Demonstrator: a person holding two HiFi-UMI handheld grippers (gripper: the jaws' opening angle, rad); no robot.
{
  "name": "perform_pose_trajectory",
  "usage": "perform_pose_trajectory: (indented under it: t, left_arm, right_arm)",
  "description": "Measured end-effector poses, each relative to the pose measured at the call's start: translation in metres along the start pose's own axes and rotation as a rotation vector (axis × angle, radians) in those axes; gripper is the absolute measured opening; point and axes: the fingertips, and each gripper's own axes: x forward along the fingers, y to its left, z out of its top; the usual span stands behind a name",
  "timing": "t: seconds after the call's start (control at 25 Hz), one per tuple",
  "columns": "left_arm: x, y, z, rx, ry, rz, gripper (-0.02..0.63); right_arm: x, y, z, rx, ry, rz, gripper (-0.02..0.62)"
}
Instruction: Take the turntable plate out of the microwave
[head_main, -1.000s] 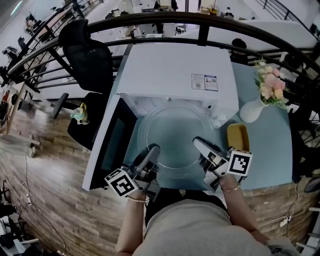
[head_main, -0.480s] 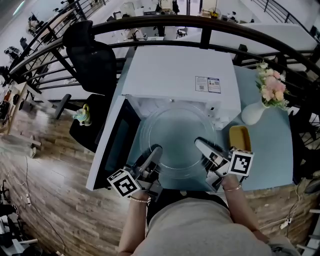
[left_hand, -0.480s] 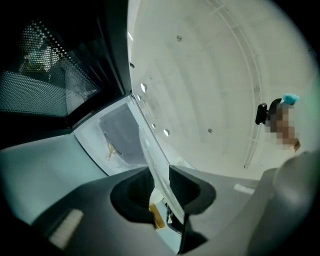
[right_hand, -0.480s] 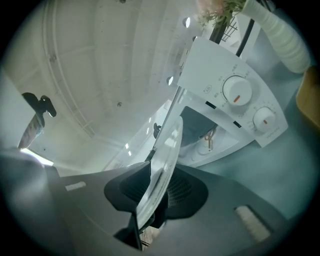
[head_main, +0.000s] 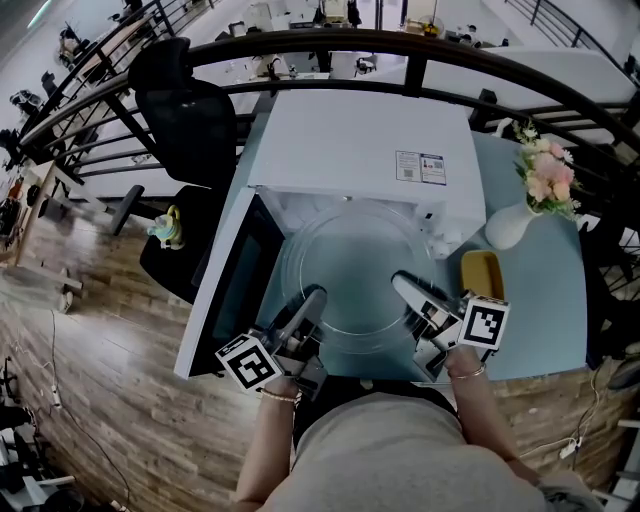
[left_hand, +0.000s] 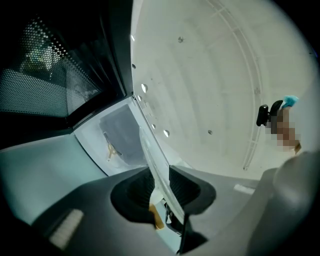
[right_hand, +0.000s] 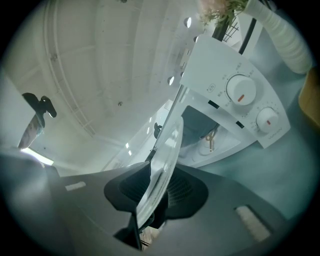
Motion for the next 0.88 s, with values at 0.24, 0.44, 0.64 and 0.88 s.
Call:
perform_pose_trajectory:
  t: [0.24,0.44,0.64,0.88]
  left_arm:
    - [-0.0003,0.0008,0.0007,-0.009,0.002,0.003,0.097]
    - [0.0010,0.0001,0.0001,-0.014,0.005,-0.001,0.097]
    - [0.0033,-0.0007,0.0000,-0.010,0.008,-0.006,0.097]
    - [0.0048,-0.0017,-0.0022,-0.014,0.023,-0.010,0.097]
  right_arm:
    - [-0.0001,0.0014,-0.0025,-0.010,0.008,-0.002,0.114]
    - [-0.0014,0.0013,-0.0025,-0.005,-0.002,-0.005,0.118]
    - [-0.0029,0.0008,-0.0015,-0.007,-0.012,-0.007,0.118]
    - [-0.0072,-0.0017,-0.0011,-0.023,-0.020,-0.014,0.118]
